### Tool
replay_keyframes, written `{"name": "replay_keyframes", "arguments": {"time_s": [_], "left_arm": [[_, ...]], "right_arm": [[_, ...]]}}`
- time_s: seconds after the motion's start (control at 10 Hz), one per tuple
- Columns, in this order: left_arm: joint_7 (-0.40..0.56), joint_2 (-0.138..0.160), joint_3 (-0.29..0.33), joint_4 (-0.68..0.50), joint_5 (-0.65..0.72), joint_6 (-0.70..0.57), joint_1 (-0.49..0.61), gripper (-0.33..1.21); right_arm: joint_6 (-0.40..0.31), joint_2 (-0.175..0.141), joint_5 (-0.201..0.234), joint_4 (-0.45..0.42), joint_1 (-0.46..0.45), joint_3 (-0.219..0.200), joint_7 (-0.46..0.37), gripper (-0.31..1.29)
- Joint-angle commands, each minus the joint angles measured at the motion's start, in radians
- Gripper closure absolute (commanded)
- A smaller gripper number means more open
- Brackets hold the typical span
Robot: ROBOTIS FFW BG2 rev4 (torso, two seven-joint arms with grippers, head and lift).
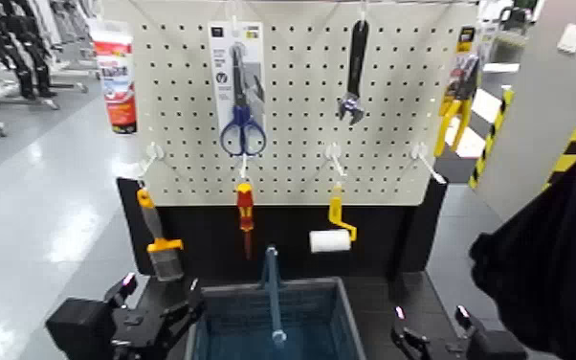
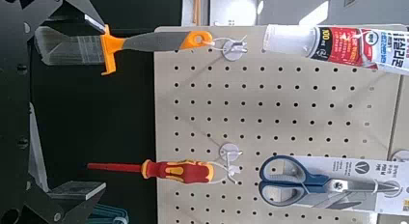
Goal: Grasp the handle of the crate.
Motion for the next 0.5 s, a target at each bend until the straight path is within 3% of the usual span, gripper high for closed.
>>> {"name": "replay_keyframes", "arguments": {"time_s": [0.1,0.5], "left_arm": [[0.000,0.000,0.000,0.000,0.000,0.000,0.001,0.17],[-0.015,-0.005,0.009,0.000,0.011,0.000,-0.001,0.17]], "right_arm": [[0.001,0.002,0.000,0.000,0.000,-0.001,-0.001,0.14],[0.001,0.002,0.000,0.002,0.000,-0.001,-0.001,0.15]]}}
